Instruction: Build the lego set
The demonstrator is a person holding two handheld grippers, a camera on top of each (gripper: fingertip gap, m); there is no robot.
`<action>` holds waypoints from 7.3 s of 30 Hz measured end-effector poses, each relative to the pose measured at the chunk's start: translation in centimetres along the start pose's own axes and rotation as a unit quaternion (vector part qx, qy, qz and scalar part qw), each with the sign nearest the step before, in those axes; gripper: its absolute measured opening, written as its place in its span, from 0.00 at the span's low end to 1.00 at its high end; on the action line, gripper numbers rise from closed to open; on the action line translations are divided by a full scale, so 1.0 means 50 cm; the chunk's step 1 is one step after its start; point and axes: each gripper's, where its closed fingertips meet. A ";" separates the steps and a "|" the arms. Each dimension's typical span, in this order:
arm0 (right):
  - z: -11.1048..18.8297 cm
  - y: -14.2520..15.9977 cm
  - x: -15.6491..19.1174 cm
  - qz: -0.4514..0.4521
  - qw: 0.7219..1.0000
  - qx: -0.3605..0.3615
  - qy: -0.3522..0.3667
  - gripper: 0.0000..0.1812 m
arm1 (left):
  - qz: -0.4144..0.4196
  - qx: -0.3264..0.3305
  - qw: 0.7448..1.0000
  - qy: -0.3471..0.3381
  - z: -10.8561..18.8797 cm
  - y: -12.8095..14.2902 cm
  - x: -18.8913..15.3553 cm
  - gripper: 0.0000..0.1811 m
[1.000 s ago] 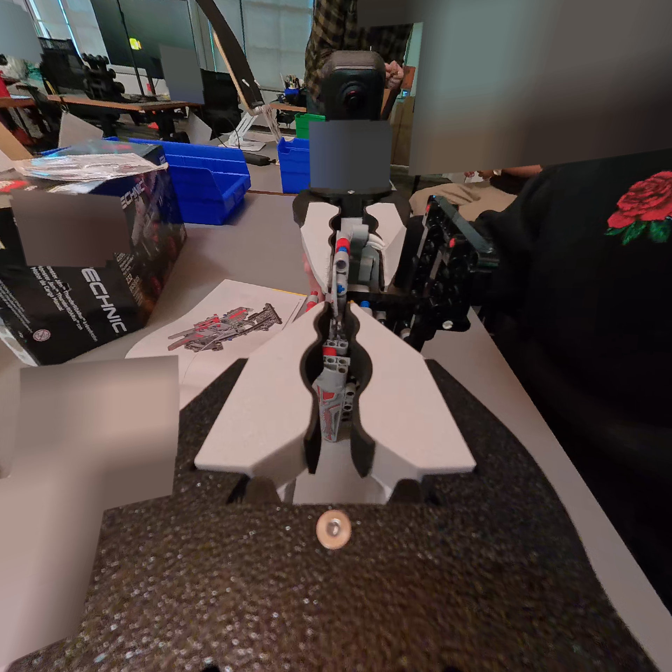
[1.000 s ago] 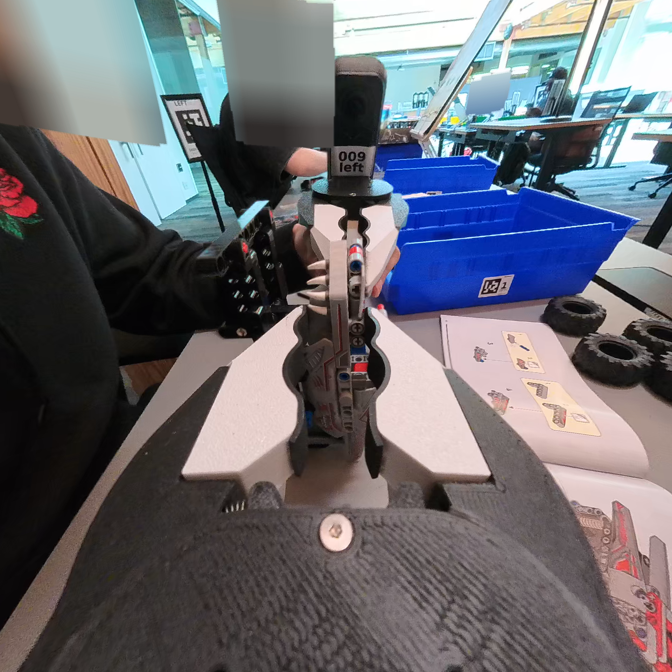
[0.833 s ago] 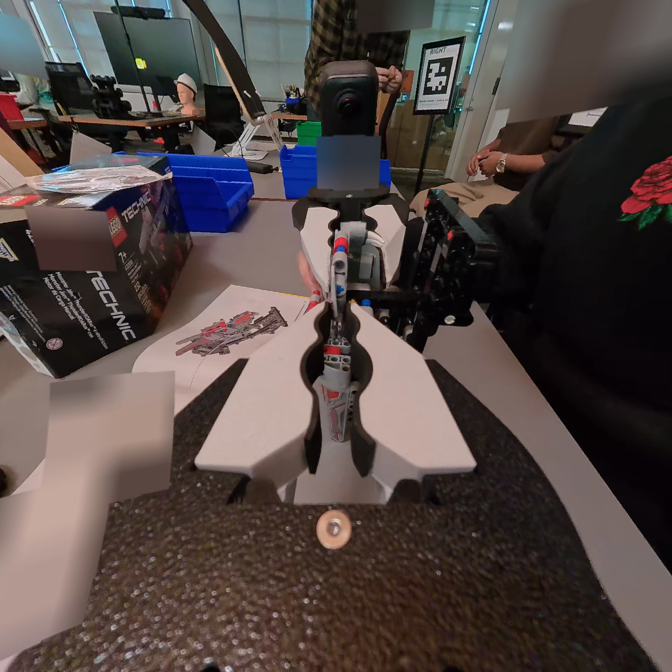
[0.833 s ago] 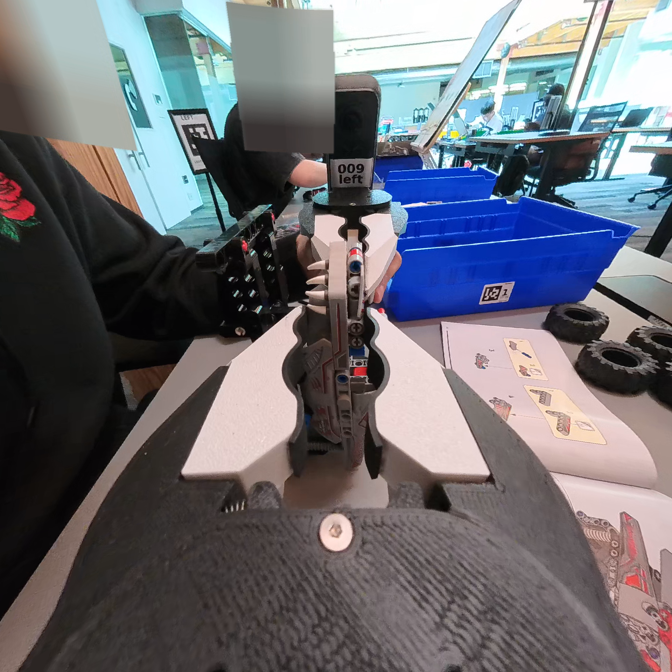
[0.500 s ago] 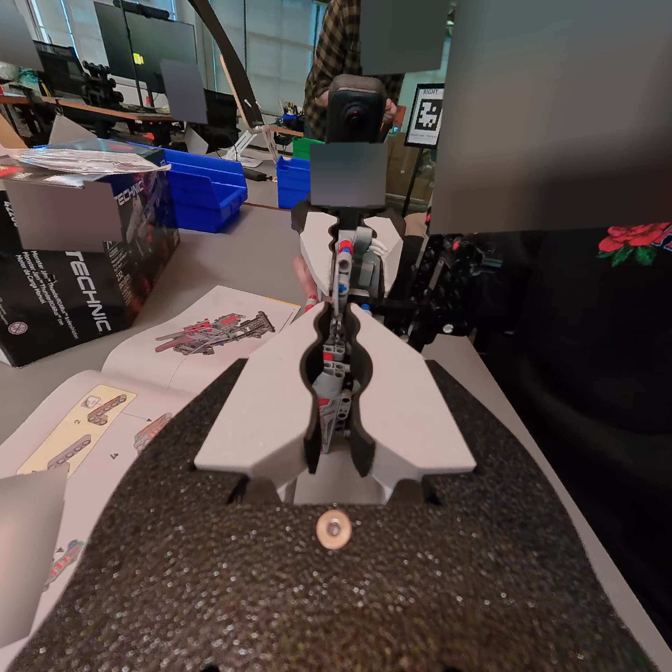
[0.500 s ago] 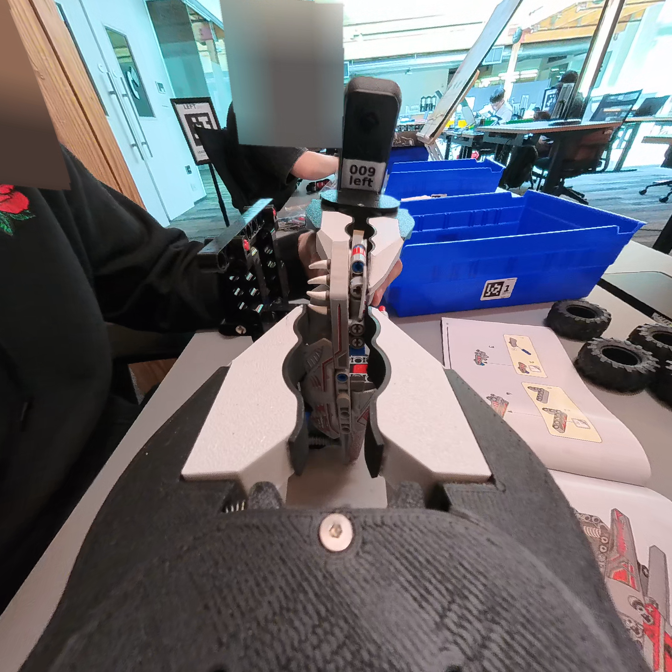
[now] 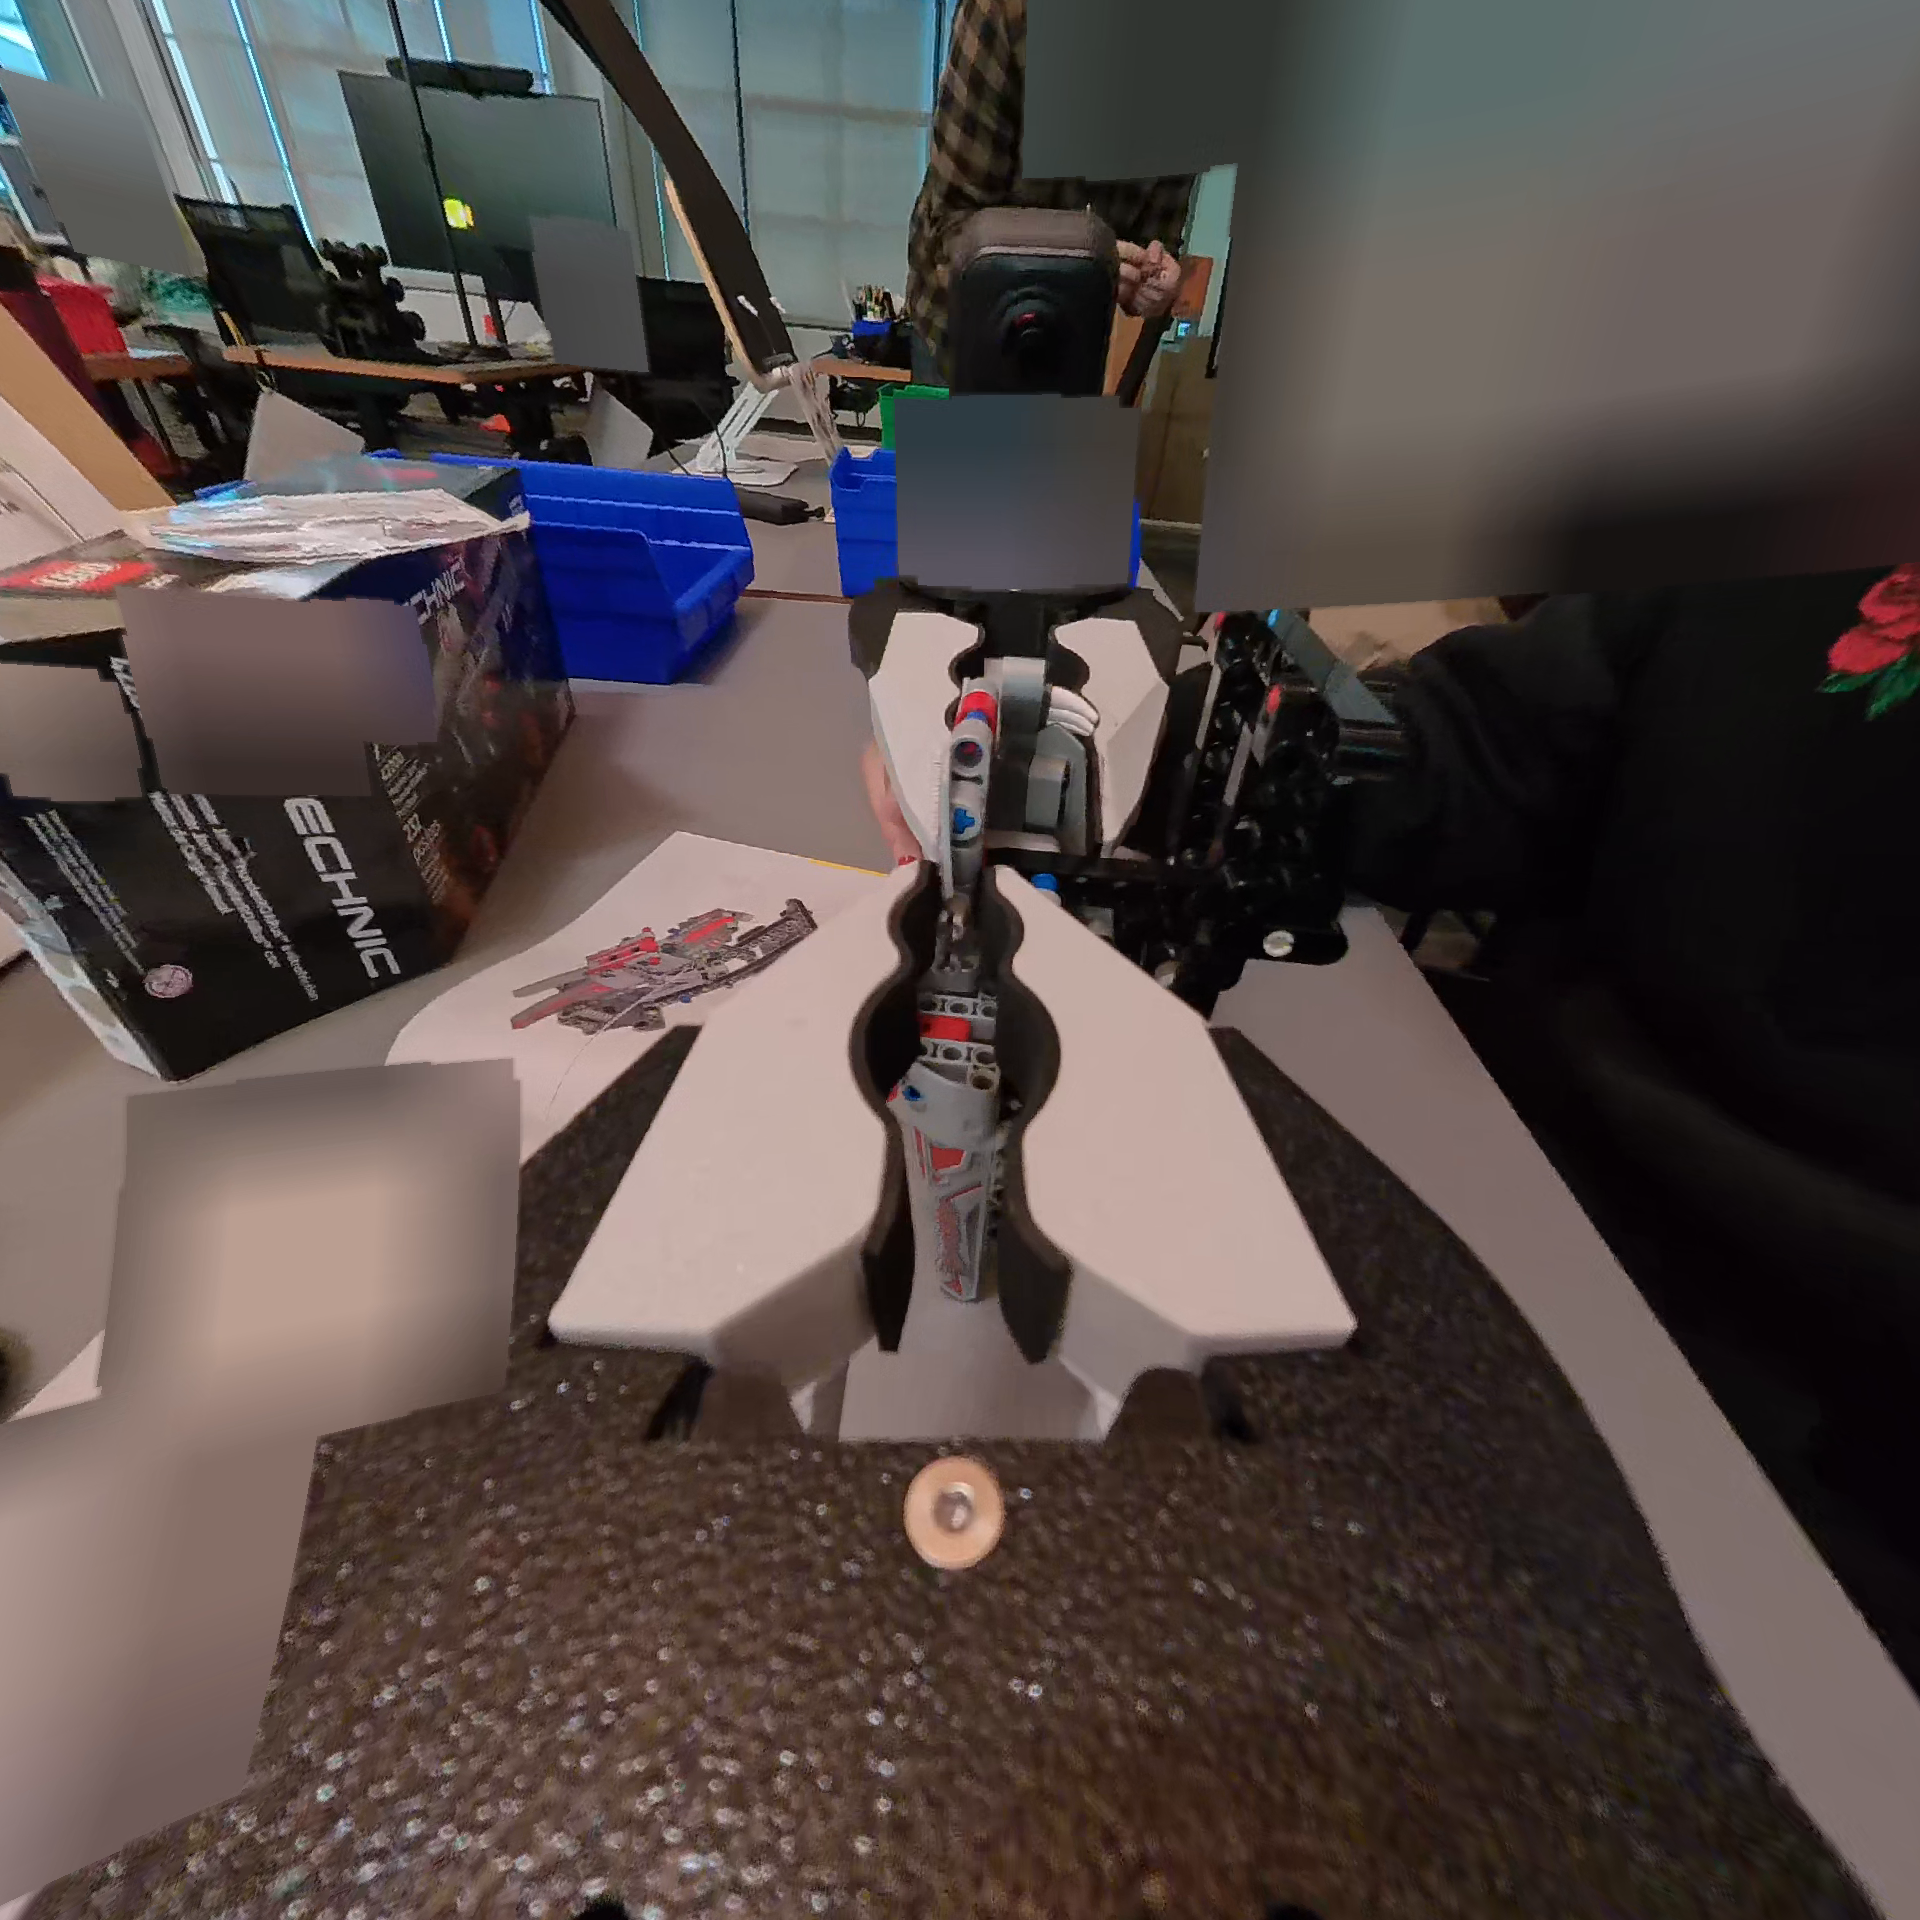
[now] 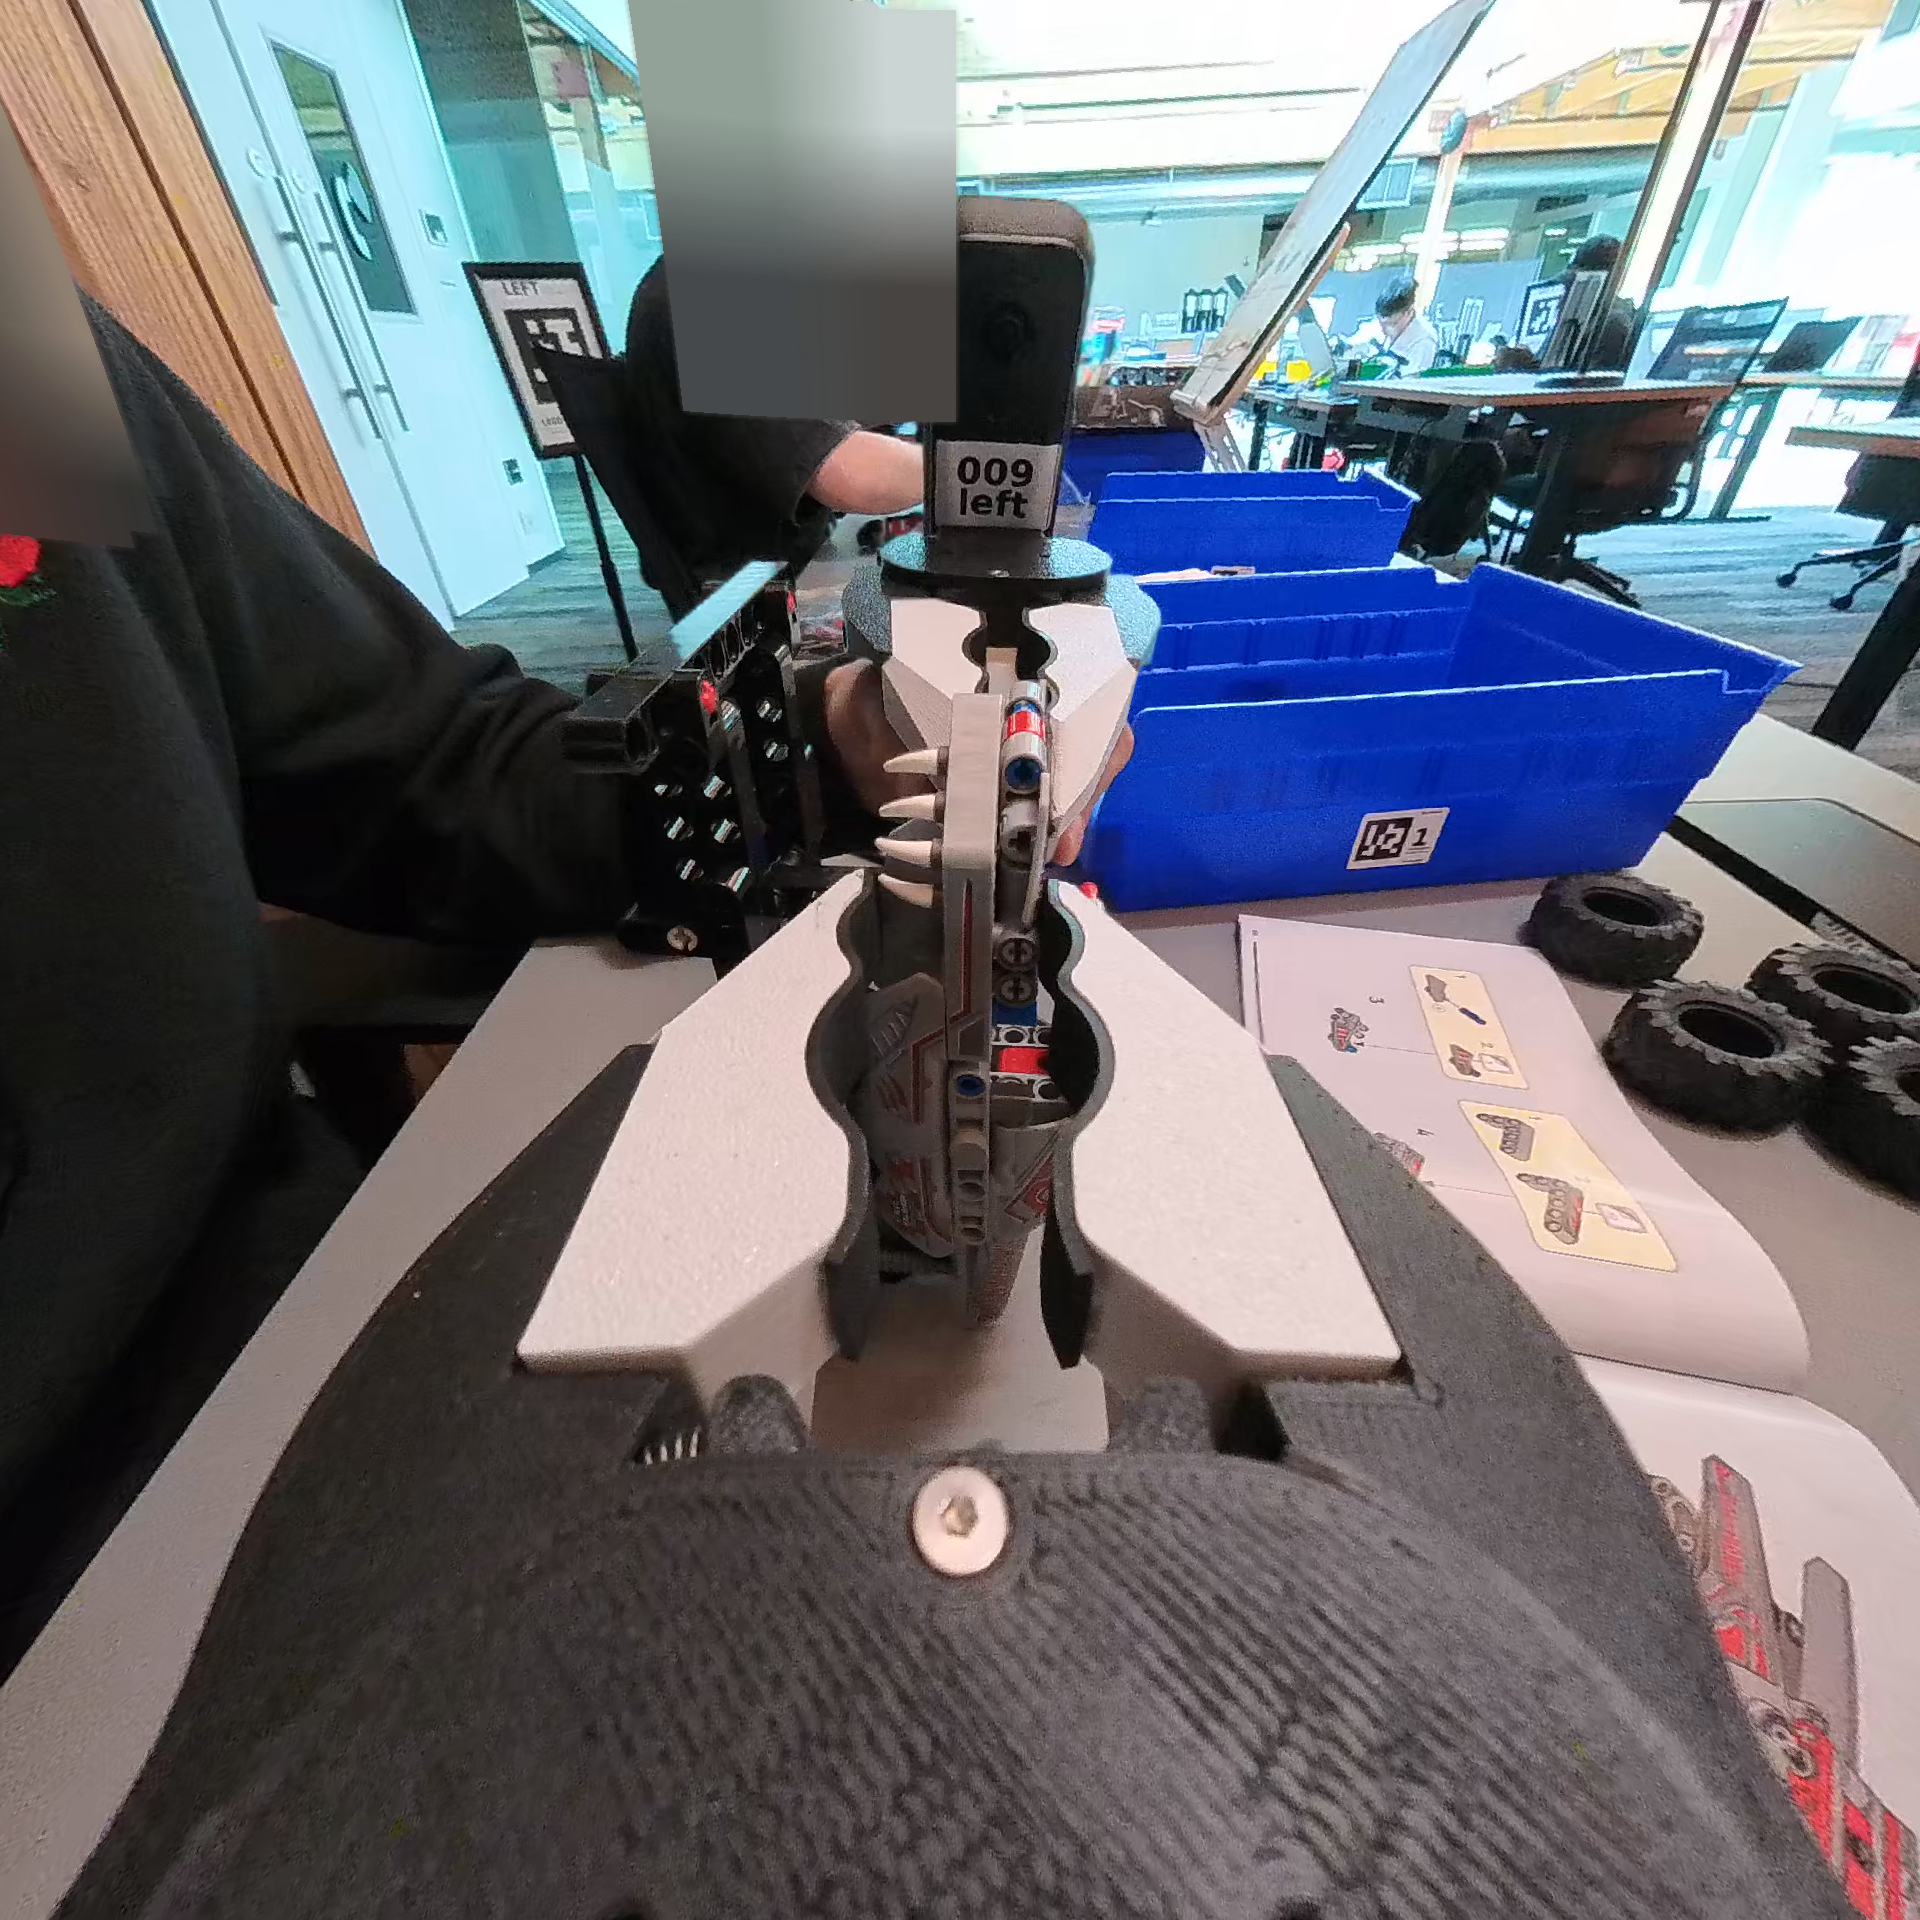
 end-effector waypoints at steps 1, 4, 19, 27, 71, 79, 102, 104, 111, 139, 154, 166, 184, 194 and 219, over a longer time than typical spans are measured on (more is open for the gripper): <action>0.000 0.000 0.000 -0.007 1.000 -0.002 -0.004 0.15 | -0.012 0.000 1.000 -0.004 0.001 0.000 0.000 0.02; 0.000 0.000 -0.003 -0.015 1.000 -0.002 -0.003 0.16 | -0.056 0.000 0.998 -0.027 0.000 -0.003 0.003 0.02; -0.007 0.000 0.004 0.006 1.000 0.023 -0.016 0.16 | -0.055 0.011 0.998 -0.019 0.003 -0.002 -0.004 0.02; -0.005 0.001 0.005 0.011 0.999 0.044 -0.024 0.16 | -0.102 0.020 0.994 -0.039 0.002 -0.004 -0.006 0.03; -0.006 -0.031 -0.010 0.048 0.999 0.018 0.018 0.15 | -0.099 0.021 0.994 -0.048 0.012 -0.014 -0.006 0.02; -0.006 -0.031 -0.004 0.060 0.998 0.029 0.016 0.14 | -0.067 0.005 0.998 -0.021 0.012 -0.016 -0.016 0.02; -0.009 -0.030 -0.012 0.090 0.993 0.059 0.044 0.14 | -0.151 0.018 0.985 -0.086 0.008 -0.032 -0.009 0.03; -0.011 -0.032 -0.010 0.091 0.993 0.059 0.042 0.14 | -0.083 0.020 0.994 -0.060 0.009 -0.030 -0.011 0.02; -0.010 -0.028 -0.013 0.070 0.995 0.053 0.037 0.14 | -0.071 0.005 0.996 -0.056 0.007 -0.029 -0.006 0.02; -0.007 -0.023 -0.016 0.104 0.986 0.125 0.031 0.14 | -0.157 0.050 0.982 -0.090 0.014 -0.048 -0.010 0.02; -0.006 -0.032 -0.036 0.101 0.987 0.121 0.031 0.20 | -0.109 0.107 0.988 0.012 0.013 -0.046 0.002 0.02; -0.020 -0.038 -0.044 0.086 0.990 0.097 0.049 0.14 | -0.125 0.137 0.983 0.001 0.017 -0.050 0.018 0.02; -0.008 -0.051 -0.060 0.029 0.989 0.121 0.077 0.08 | -0.137 0.138 0.981 -0.010 0.007 -0.051 0.018 0.02; -0.015 -0.050 -0.062 -0.036 0.993 0.092 0.062 0.08 | -0.146 0.141 0.979 -0.012 0.012 -0.051 0.022 0.02; -0.026 -0.048 -0.065 0.017 0.994 0.099 0.036 0.08 | 0.044 0.127 0.990 0.035 0.016 -0.051 0.030 0.02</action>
Point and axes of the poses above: each gripper's, where its closed fingertips meet, z back along the fingers, y out of its underside, x = y × z across the jaws, and after that the axes turned 11 degrees about z, right-handed
